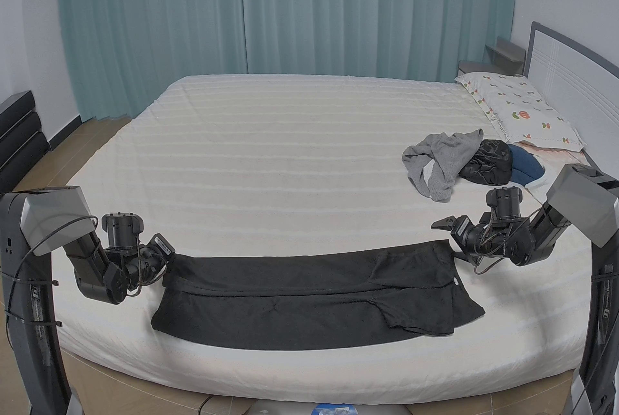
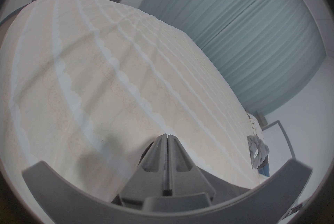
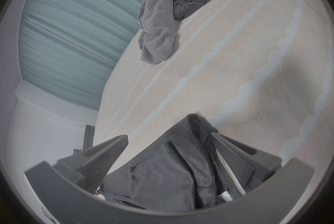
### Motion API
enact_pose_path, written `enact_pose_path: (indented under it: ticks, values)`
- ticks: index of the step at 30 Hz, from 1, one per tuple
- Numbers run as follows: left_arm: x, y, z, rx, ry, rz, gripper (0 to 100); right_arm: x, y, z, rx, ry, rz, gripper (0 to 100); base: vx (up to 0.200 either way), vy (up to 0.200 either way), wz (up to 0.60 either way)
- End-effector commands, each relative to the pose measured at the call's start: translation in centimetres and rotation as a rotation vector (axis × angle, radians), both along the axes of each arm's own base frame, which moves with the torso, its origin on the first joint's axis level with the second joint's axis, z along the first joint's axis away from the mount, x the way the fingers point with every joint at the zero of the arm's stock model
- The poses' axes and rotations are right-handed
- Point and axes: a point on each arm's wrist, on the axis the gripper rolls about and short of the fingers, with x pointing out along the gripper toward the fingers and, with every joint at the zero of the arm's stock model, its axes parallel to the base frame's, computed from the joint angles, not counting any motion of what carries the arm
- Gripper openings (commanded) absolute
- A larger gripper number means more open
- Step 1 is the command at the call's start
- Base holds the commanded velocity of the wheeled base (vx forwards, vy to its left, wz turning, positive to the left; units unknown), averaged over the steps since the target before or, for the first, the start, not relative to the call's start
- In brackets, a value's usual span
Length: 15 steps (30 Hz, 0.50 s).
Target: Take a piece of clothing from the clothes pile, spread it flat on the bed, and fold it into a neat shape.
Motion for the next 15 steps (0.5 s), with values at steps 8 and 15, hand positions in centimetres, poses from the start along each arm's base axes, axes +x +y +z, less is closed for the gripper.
enact_pose_path:
  ticks: [8, 15]
  values:
    - [0.08, 0.42, -0.06, -0.021, -0.003, 0.027, 0, 0.39, -0.25, -1.28, -0.003, 0.018, -0.007, 0, 0.000, 0.000, 0.00]
    - [0.05, 0.42, -0.24, -0.021, 0.002, 0.027, 0, 0.48, -0.78, -1.16, -0.003, 0.013, -0.027, 0, 0.000, 0.000, 0.00]
